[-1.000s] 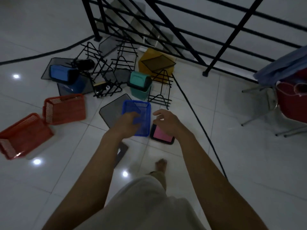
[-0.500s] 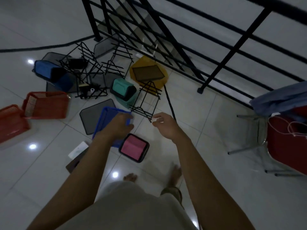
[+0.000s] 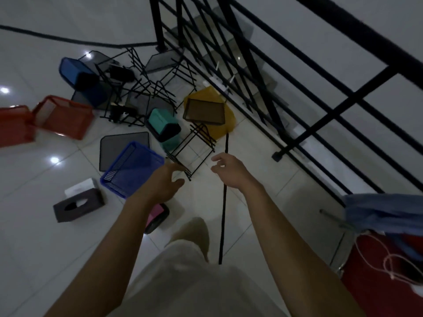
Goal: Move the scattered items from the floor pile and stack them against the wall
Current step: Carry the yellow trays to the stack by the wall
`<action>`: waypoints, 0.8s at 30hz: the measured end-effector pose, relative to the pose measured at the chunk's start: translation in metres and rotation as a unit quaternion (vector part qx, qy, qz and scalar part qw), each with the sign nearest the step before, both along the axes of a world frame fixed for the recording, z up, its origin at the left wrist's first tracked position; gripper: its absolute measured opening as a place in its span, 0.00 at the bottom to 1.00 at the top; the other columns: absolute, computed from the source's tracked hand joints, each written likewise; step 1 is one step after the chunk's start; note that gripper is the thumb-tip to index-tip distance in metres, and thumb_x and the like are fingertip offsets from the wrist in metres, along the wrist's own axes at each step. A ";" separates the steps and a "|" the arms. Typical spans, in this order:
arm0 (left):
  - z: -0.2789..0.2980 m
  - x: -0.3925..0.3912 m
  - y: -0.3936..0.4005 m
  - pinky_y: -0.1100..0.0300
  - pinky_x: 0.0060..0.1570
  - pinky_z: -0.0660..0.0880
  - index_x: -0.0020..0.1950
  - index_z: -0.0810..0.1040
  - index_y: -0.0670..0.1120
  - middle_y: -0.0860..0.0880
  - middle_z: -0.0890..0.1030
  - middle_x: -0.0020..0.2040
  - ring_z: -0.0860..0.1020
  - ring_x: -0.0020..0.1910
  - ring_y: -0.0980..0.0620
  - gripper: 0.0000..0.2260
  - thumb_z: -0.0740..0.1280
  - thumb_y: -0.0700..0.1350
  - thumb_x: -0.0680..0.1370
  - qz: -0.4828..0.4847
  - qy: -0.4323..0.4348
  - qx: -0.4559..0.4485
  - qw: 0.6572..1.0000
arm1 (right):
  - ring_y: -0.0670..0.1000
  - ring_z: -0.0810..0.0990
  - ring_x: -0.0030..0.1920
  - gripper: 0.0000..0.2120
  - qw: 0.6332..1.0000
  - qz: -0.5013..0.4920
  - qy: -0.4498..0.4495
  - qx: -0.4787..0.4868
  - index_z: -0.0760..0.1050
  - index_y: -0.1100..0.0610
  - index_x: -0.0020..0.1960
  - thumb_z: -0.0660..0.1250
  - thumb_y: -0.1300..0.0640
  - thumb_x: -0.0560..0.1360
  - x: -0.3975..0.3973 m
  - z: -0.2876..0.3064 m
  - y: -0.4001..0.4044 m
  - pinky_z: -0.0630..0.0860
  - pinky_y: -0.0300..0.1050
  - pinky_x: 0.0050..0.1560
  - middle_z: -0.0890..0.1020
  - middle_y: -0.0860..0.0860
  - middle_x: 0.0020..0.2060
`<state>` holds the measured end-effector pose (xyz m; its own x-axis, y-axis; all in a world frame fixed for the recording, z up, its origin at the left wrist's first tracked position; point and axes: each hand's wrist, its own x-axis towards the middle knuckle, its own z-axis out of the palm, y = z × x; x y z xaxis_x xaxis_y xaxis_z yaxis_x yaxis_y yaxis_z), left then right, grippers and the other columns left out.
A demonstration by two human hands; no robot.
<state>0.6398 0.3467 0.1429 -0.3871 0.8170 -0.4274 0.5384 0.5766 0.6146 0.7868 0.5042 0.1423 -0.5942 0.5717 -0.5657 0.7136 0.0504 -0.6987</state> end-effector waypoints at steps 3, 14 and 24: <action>-0.008 0.000 0.033 0.60 0.60 0.65 0.69 0.71 0.44 0.45 0.70 0.70 0.70 0.67 0.46 0.17 0.63 0.43 0.80 0.025 -0.005 -0.008 1.000 | 0.51 0.74 0.62 0.17 0.999 0.046 -0.014 0.006 0.72 0.54 0.67 0.64 0.55 0.79 -0.008 -0.007 0.037 0.71 0.39 0.57 0.73 0.54 0.64; -0.073 -0.017 0.173 0.58 0.62 0.68 0.68 0.73 0.43 0.43 0.73 0.68 0.73 0.64 0.45 0.17 0.65 0.43 0.79 0.040 -0.042 -0.056 0.997 | 0.53 0.72 0.64 0.18 0.986 0.151 -0.067 0.002 0.70 0.56 0.70 0.62 0.56 0.80 -0.042 -0.065 0.171 0.69 0.37 0.57 0.71 0.55 0.67; -0.247 -0.058 0.267 0.64 0.55 0.67 0.67 0.73 0.45 0.43 0.73 0.67 0.73 0.63 0.47 0.15 0.63 0.42 0.80 0.102 -0.029 -0.072 0.992 | 0.56 0.70 0.66 0.19 0.956 0.266 -0.090 0.080 0.68 0.55 0.71 0.61 0.54 0.80 -0.097 -0.246 0.276 0.69 0.47 0.65 0.68 0.56 0.68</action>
